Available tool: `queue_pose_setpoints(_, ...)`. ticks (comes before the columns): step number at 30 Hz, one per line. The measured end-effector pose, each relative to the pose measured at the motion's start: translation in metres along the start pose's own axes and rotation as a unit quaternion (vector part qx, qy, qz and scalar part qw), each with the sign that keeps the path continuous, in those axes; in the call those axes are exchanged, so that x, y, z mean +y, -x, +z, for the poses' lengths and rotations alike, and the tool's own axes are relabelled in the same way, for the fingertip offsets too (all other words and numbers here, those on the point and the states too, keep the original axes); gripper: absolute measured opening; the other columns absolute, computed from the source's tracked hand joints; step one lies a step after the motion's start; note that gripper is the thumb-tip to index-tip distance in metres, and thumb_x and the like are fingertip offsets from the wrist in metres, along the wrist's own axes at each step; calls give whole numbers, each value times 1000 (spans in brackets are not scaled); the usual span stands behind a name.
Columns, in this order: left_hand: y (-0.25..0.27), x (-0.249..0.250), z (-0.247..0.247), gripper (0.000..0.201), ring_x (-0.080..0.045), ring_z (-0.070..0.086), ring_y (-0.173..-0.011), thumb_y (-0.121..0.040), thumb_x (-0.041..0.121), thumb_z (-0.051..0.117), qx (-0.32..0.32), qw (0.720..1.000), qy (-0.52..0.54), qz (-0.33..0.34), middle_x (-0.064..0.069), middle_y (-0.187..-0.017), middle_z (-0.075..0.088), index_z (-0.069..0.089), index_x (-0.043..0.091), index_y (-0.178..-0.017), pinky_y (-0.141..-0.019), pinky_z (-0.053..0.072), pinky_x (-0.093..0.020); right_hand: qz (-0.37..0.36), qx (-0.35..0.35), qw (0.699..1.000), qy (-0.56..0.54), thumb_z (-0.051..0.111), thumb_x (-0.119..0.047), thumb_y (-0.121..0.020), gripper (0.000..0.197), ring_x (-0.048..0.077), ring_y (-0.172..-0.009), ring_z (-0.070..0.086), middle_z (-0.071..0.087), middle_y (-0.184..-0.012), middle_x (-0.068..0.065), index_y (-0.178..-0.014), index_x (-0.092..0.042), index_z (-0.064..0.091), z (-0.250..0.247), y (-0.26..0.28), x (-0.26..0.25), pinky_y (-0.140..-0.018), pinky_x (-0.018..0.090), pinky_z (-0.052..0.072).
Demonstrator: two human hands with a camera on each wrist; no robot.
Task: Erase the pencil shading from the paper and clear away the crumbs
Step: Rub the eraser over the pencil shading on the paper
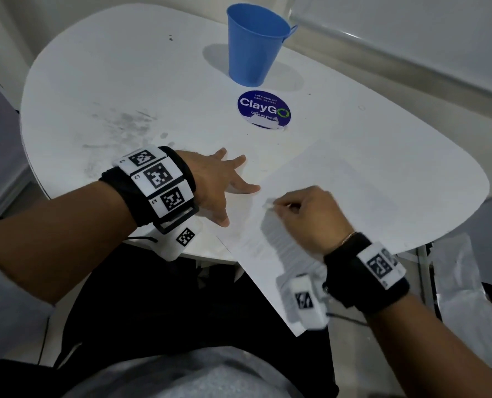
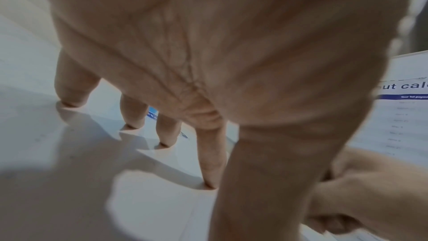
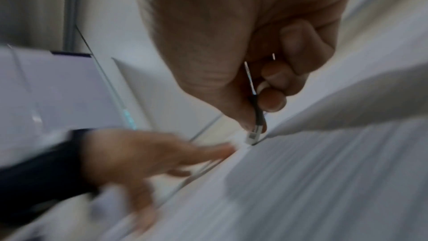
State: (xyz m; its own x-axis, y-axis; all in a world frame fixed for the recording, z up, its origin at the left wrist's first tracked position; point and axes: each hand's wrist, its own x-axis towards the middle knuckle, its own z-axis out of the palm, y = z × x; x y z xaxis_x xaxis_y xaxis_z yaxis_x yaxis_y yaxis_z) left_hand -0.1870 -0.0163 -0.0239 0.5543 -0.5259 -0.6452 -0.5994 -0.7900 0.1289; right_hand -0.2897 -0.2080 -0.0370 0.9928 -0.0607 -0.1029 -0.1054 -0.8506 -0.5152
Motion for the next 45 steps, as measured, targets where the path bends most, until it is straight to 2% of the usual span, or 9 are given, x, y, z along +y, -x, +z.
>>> queue_pose_setpoints(3, -1, 0, 0, 90, -18, -27, -151, -89, 50, 68, 0, 1000, -12, -1, 12, -164, -27, 0, 68, -147, -124, 7, -57, 37, 46, 998, -1, 66, -26, -92, 16, 10, -68, 65, 73, -75, -9, -88, -20, 80, -6, -7, 9, -68, 24, 50)
queue_pose_setpoints(7, -1, 0, 0, 92, -16, -26, -151, -87, 50, 70, 4, 1000, -8, -2, 14, -164, -27, 2, 68, -147, -124, 8, -57, -30, -56, 998, -16, 66, -23, -91, 14, -1, -52, 56, 64, -59, -16, -90, -21, 80, 13, 19, -18, -58, 14, 44)
queue_pose_setpoints(13, -2, 0, 1, 90, -18, -26, -151, -89, 52, 67, 5, 1000, -15, -3, 13, -164, -27, 0, 67, -148, -124, 8, -58, 41, 57, 997, -16, 66, -27, -91, 15, 12, -79, 69, 76, -87, -8, -92, -22, 80, -1, -7, 10, -79, 33, 57)
queue_pose_setpoints(17, -2, 0, 0, 91, -16, -28, -150, -88, 50, 69, 4, 1000, -2, -4, 15, -163, -28, 3, 67, -148, -124, 5, -57, -37, -36, 999, -6, 65, -23, -92, 15, -2, -52, 55, 60, -59, -22, -94, -20, 80, 16, 19, -16, -57, 10, 40)
queue_pose_setpoints(26, -1, -1, -1, 93, -17, -27, -151, -87, 50, 71, -1, 1000, 1, 3, 13, -164, -27, 4, 66, -149, -124, 5, -56, -14, -1, 1000, 5, 63, -21, -91, 17, 14, -68, 67, 74, -75, -6, -90, -18, 79, 13, 5, -10, -68, 26, 54)
queue_pose_setpoints(30, 0, 0, -1, 91, -18, -26, -151, -88, 51, 69, 0, 1000, -4, 3, 12, -164, -27, 2, 65, -149, -124, 6, -58, 31, 38, 999, -10, 66, -26, -92, 15, 10, -76, 67, 76, -89, -7, -94, -22, 80, 0, -14, 8, -68, 19, 49)
queue_pose_setpoints(36, 1, 1, -2, 92, -17, -28, -150, -87, 51, 70, -3, 1000, -1, 0, 14, -163, -27, 3, 65, -149, -124, 6, -57, -38, -11, 999, -3, 64, -25, -92, 15, 4, -51, 52, 58, -54, -20, -90, -20, 79, 21, 14, -15, -59, 22, 43)
queue_pose_setpoints(40, 3, 2, -2, 90, -19, -25, -151, -90, 53, 65, -3, 1000, -11, -1, 12, -164, -27, -1, 63, -150, -124, 5, -58, 18, 17, 1000, 2, 66, -26, -92, 15, 7, -80, 68, 76, -92, -11, -94, -21, 80, -3, -3, 4, -74, 21, 53)
queue_pose_setpoints(45, 2, 1, -2, 90, -17, -26, -151, -90, 50, 66, -4, 1000, -6, -5, 14, -164, -27, -1, 64, -149, -124, 5, -56, -41, -31, 999, 1, 63, -23, -91, 17, 11, -56, 58, 64, -58, -9, -86, -18, 79, 16, 24, -22, -61, 25, 48)
